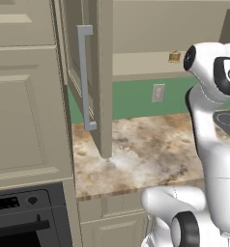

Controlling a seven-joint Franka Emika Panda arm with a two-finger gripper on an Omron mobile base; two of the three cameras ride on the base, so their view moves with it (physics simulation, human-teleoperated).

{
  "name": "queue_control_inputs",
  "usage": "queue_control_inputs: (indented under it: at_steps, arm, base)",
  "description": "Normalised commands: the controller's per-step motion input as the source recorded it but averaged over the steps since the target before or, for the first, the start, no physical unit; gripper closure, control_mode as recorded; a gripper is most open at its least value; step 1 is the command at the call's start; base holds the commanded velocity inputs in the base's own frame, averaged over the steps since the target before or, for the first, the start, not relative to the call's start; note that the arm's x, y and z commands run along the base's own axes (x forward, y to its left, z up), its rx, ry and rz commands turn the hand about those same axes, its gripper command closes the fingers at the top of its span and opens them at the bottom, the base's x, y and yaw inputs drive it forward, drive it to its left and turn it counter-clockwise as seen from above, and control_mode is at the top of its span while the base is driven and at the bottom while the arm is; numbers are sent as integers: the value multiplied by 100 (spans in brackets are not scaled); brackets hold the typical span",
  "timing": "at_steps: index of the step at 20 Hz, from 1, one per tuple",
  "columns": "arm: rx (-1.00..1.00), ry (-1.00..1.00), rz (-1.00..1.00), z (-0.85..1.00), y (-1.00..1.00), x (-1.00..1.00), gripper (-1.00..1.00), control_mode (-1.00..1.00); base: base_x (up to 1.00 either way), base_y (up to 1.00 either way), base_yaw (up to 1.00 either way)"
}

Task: Get the candle and the beer from the cabinet and move them to the dining counter.

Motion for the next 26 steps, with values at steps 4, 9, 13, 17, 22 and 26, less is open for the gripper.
queue_control_inputs:
  at_steps: [4,9,13,17,22,26]
  arm:
    - [0,0,-19,-13,-33,13,-100,-100]
    - [0,0,-19,-8,-37,8,-100,-100]
    - [0,0,-11,0,-57,2,-100,-100]
    - [0,0,0,0,-69,0,-100,-100]
    - [0,0,0,-3,-44,0,-100,-100]
    - [0,2,0,0,-36,0,-100,-100]
  base:
    - [0,0,0]
    - [0,0,0]
    - [0,0,0]
    - [0,0,0]
    - [0,0,0]
    - [0,0,0]
